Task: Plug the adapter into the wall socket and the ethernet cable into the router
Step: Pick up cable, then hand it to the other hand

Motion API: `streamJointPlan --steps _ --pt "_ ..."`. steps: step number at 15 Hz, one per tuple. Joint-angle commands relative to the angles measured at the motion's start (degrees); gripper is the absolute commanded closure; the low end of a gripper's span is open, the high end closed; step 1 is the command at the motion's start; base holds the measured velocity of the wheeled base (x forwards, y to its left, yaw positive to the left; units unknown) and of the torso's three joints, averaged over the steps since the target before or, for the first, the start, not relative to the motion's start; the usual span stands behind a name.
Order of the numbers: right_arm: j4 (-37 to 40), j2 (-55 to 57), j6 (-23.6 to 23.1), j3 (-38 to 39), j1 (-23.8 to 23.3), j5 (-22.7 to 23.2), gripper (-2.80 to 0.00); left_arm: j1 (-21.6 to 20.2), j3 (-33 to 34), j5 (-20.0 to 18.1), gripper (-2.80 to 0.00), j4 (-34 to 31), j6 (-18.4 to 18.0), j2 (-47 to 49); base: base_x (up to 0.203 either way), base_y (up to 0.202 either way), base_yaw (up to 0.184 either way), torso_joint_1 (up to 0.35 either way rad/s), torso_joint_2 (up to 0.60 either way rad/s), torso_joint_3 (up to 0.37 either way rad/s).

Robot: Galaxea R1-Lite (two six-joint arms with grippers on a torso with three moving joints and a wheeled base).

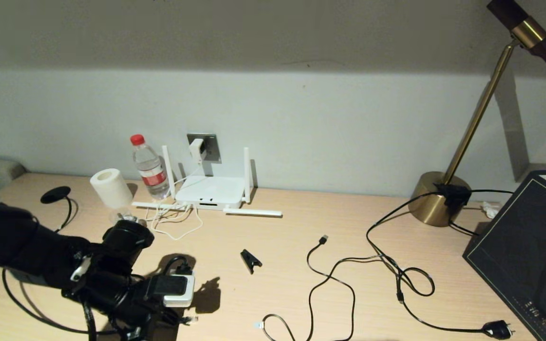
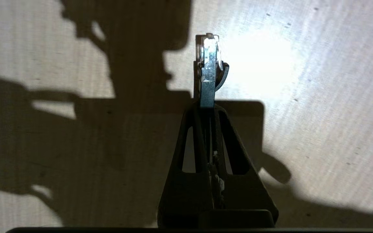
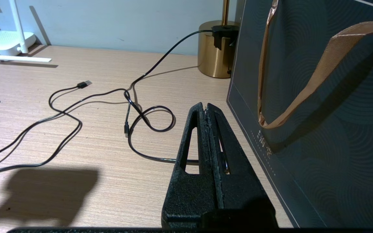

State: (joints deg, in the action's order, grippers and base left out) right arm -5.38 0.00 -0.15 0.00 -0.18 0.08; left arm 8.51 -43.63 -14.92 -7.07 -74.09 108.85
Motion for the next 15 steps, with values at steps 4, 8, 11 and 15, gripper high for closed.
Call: streamJointPlan --steps 4,8,11,15 --pt "-0.07 0.09 -0.03 2.02 0.01 0.0 0.0 0.37 -3.29 -5.25 0.0 3.2 -3.28 -3.54 0.0 0.0 0.0 0.0 0.0 0.0" --pt "-0.07 0.09 -0.03 2.02 0.01 0.0 0.0 2.79 -14.73 -9.94 0.0 -1.79 -4.45 -7.23 0.0 0.0 0.0 0.0 0.0 0.0" --pt "-0.07 0.09 -0.03 2.02 0.01 0.0 0.0 7.0 -23.88 -11.32 0.0 -15.12 -4.1 -11.98 0.0 0.0 0.0 0.0 0.0 0.0" --pt "-0.07 0.09 -0.03 2.02 0.01 0.0 0.0 13.56 -29.32 -11.41 0.0 -18.72 2.03 -16.67 0.0 0.0 0.0 0.0 0.0 0.0"
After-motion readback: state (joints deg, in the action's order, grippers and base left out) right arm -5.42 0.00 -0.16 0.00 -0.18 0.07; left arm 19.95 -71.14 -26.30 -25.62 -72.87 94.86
